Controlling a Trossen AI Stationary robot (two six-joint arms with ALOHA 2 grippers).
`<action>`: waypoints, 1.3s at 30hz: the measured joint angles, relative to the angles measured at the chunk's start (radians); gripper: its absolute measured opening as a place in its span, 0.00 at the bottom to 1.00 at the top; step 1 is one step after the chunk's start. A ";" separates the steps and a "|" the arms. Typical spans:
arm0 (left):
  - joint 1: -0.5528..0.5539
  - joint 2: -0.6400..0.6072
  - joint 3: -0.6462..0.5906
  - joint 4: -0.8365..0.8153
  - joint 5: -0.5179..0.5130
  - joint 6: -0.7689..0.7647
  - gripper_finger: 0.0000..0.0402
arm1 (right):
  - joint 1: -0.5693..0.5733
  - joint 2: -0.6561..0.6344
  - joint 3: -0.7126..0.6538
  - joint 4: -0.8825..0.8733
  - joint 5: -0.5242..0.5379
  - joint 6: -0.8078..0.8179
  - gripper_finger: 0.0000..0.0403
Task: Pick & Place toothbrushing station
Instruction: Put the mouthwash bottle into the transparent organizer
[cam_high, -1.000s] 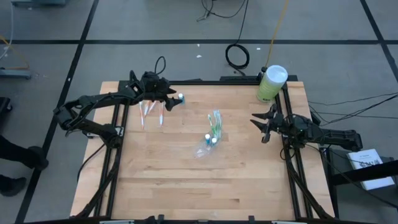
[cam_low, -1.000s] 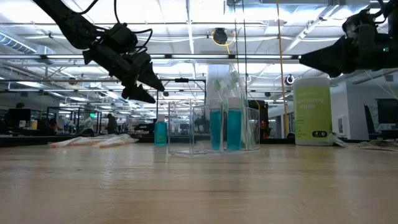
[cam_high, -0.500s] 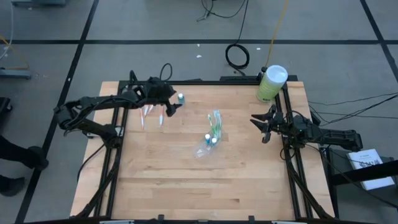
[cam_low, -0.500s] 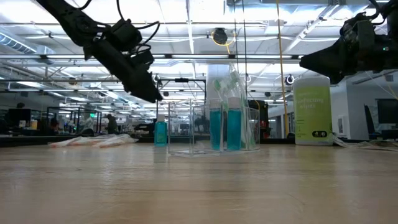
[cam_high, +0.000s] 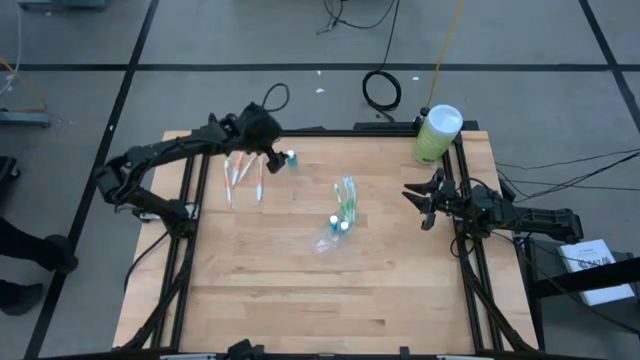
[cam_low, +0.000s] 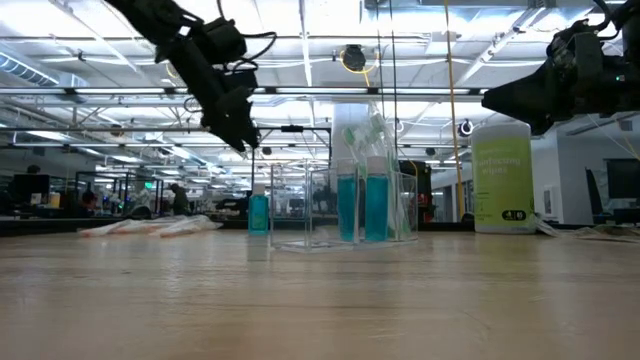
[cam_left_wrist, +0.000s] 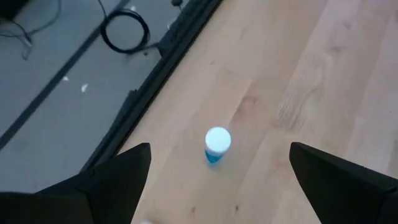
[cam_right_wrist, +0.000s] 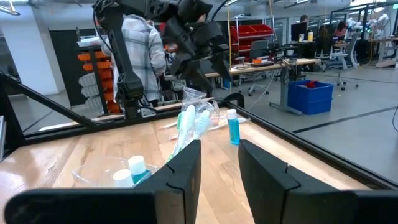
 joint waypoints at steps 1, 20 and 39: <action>0.000 0.025 0.029 -0.020 0.003 0.006 0.98 | 0.000 0.000 0.000 0.000 0.000 0.000 0.24; 0.016 0.425 0.358 -0.316 -0.006 0.152 0.98 | 0.000 0.000 0.000 0.000 0.000 0.000 0.24; -0.007 0.420 0.358 -0.331 -0.006 0.324 0.83 | 0.000 0.000 -0.001 0.000 0.000 0.000 0.24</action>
